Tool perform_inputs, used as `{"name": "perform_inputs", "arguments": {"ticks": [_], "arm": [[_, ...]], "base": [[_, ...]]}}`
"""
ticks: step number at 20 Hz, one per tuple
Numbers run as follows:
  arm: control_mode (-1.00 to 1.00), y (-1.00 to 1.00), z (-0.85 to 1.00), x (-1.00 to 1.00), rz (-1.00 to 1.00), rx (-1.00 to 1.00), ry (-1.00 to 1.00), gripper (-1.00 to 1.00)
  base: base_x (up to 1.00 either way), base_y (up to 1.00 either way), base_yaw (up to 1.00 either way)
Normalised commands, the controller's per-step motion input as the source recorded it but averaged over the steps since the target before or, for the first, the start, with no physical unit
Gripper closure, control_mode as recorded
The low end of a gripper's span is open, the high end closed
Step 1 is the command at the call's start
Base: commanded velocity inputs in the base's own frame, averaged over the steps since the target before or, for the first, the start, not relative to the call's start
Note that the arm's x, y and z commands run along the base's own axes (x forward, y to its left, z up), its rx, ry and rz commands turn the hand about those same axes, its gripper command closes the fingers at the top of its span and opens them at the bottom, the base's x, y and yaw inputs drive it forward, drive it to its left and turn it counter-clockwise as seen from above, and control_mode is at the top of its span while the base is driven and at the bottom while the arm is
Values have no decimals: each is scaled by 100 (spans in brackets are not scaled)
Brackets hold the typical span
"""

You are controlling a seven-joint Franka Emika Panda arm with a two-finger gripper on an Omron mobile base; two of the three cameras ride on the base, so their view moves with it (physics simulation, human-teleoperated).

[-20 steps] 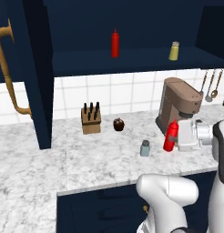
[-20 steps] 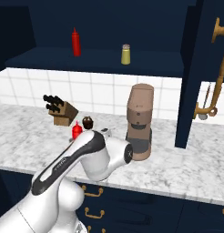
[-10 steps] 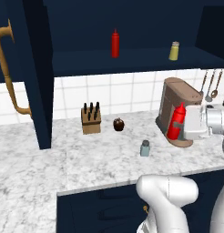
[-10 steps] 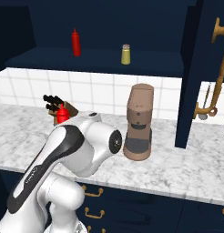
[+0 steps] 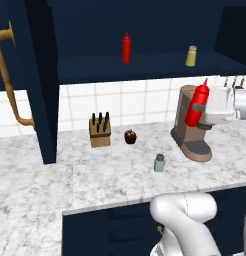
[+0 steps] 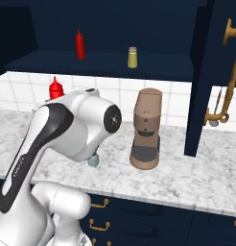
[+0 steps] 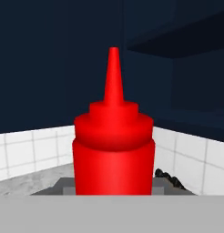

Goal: Put the shaker and condiment bottle from the counter next to their counterparts in the cabinet.

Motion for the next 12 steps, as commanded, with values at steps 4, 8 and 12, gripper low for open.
{"name": "perform_inputs", "arguments": {"ticks": [4, 8, 12], "arm": [[-100, 0, 96, 11, -1, -2, -2, 100], [-100, 0, 69, 48, -9, -1, 0, 100], [-100, 0, 15, 52, -5, 4, 0, 100]], "base": [[0, 0, 0], [0, 0, 0], [0, 0, 0]]}}
